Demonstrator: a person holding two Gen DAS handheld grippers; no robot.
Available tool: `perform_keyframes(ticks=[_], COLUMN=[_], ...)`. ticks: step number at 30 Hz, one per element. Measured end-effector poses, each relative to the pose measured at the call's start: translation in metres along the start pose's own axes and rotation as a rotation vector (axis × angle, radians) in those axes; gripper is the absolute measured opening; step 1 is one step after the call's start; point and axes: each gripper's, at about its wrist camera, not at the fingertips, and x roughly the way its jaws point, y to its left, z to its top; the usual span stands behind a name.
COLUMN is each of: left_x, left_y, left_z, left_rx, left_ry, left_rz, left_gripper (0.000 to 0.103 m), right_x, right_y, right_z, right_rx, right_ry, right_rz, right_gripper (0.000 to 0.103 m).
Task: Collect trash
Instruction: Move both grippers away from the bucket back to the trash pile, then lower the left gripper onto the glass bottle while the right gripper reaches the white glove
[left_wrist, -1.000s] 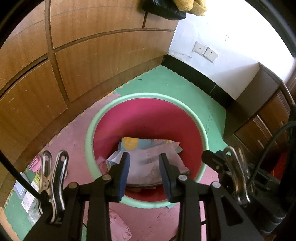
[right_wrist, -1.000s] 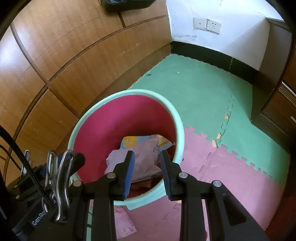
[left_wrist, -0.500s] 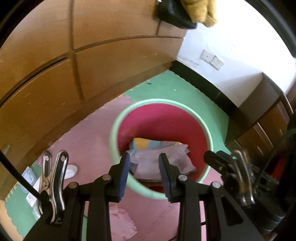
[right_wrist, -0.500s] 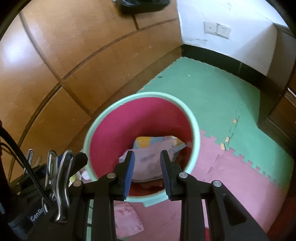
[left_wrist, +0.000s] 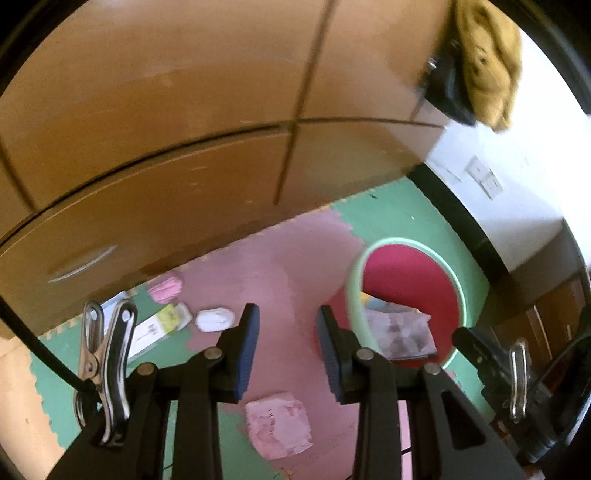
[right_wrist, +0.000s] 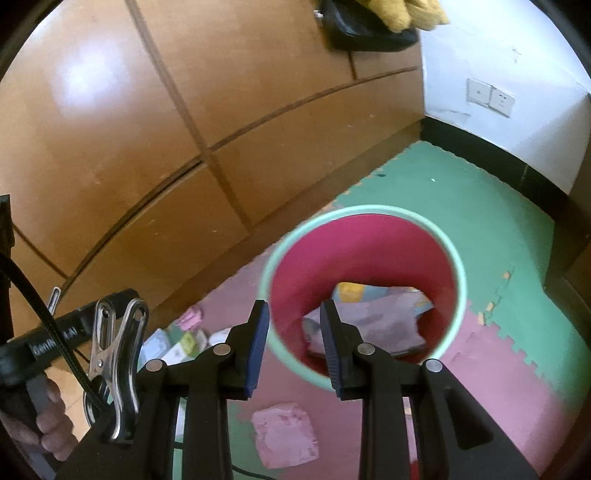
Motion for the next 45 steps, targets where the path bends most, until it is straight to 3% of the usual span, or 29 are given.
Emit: perform_keyframes(ticks=[11, 16, 22, 31, 36, 45], left_x=[-0.042, -0.041, -0.024, 0.03, 0.074, 0.161], left_y=[0.102, 0.141, 0.18, 0.2, 0.2, 0.186], left_z=[-0.013, -0.033, -0.052, -0.069, -0.078, -0.094], left_rx=[-0.121, -0.141, -0.199, -0.168, -0.086, 0.059], left_ry=[-0.018, -0.002, 0.037, 0.104, 0.153, 0.263], left_rz=[0.119, 0.176, 0.184, 0.153, 0.146, 0.127], left_gripper=[0.033, 0.033, 0.033, 0.033, 0.033, 0.034], right_x=[-0.004, 0.005, 0.025, 0.078, 0.108, 0.159], right_y=[0.051, 0.073, 0.098, 0.117, 0.117, 0.128], right_z=[-0.019, -0.025, -0.031, -0.037, -0.044, -0.05], right_rx=[-0.006, -0.023, -0.056, -0.075, -0.058, -0.199], right_ry=[0.014, 0.034, 0.073, 0.201, 0.236, 0.26], right_rz=[0.072, 0.088, 0.109, 0.139, 0.137, 0.094], right_gripper=[0.03, 0.03, 0.03, 0.03, 0.032, 0.032])
